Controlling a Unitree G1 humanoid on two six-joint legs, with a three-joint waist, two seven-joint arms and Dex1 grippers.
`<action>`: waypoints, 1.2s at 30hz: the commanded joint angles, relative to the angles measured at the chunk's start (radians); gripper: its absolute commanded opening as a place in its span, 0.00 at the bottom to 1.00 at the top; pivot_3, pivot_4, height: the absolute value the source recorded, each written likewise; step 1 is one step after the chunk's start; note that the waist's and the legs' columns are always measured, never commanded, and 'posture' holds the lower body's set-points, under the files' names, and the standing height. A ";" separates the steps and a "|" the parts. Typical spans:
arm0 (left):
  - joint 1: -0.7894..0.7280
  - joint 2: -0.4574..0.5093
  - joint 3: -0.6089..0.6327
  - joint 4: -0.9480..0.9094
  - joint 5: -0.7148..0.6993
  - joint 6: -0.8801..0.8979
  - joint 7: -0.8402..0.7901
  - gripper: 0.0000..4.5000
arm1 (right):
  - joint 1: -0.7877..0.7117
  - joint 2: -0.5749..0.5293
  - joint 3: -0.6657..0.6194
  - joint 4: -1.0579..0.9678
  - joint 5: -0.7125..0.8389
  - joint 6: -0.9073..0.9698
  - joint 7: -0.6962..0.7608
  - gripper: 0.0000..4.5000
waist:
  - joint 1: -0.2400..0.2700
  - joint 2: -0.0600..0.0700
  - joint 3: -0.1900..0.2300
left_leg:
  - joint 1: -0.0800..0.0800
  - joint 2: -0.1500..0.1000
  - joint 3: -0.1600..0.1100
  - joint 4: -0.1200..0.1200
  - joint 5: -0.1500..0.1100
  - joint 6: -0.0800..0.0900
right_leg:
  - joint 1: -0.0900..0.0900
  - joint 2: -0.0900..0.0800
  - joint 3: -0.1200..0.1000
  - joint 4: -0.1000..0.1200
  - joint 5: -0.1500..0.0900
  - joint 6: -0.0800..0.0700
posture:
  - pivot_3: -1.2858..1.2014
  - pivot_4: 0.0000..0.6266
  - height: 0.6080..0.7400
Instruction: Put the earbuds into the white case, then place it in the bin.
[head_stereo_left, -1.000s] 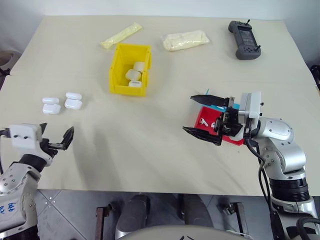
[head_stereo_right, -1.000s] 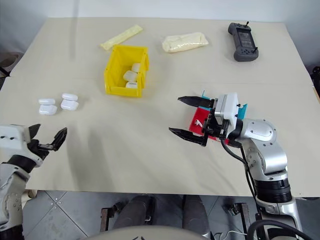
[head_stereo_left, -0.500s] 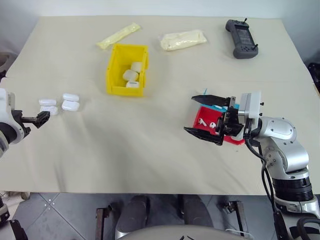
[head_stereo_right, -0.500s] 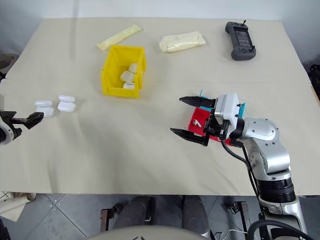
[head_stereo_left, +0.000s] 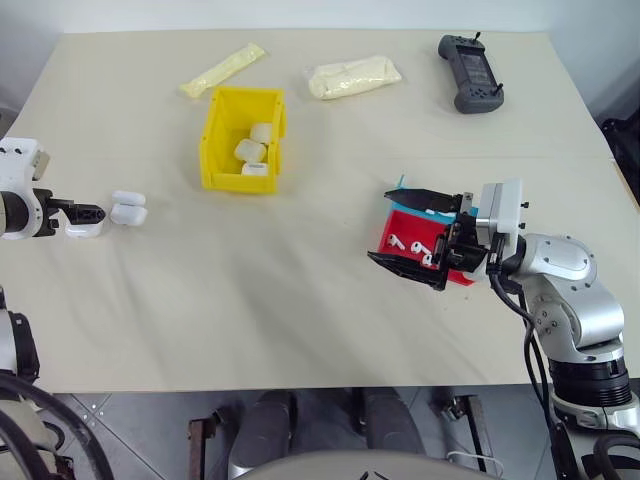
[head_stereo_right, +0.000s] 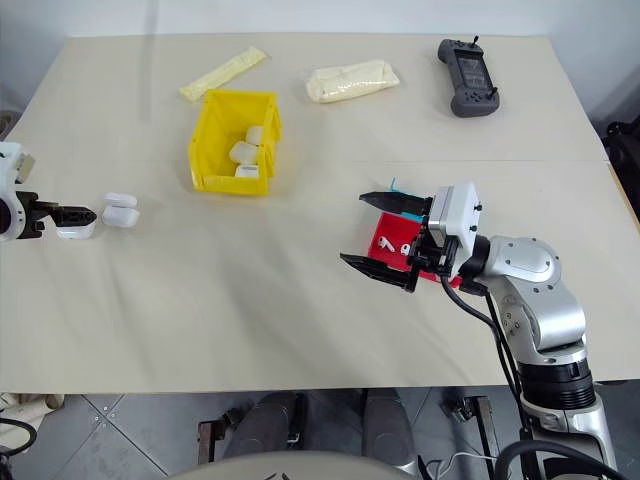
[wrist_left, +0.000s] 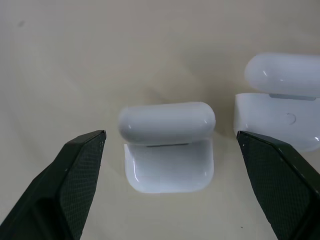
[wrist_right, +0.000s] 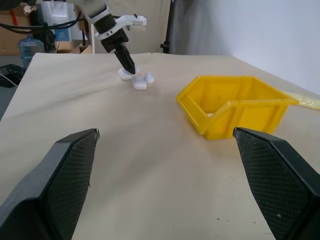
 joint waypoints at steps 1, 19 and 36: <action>-0.049 0.014 -0.010 0.064 0.055 -0.032 -0.032 0.99 | 0.000 -0.003 -0.019 -0.038 0.020 -0.005 -0.010 1.00 | -0.002 0.000 0.000 | 0.000 0.000 0.000 0.000 0.000 0.000 | 0.000 0.000 0.000 0.000 0.000 0.000 | 0.52 0.24 1.00; -0.085 -0.028 0.039 0.205 0.109 -0.037 -0.015 0.99 | 0.030 -0.003 -0.030 -0.065 0.024 -0.011 -0.033 1.00 | -0.003 0.000 0.000 | 0.000 -0.001 0.000 0.002 0.000 0.001 | -0.001 -0.008 -0.010 0.007 0.000 0.000 | 0.52 0.24 1.00; -0.081 -0.055 0.030 0.230 0.150 -0.055 -0.032 0.62 | 0.044 -0.003 -0.027 -0.082 0.026 -0.012 -0.053 1.00 | -0.003 -0.001 0.000 | 0.000 -0.003 0.000 0.003 0.000 0.001 | -0.001 -0.011 -0.013 0.009 0.000 0.000 | 0.52 0.24 1.00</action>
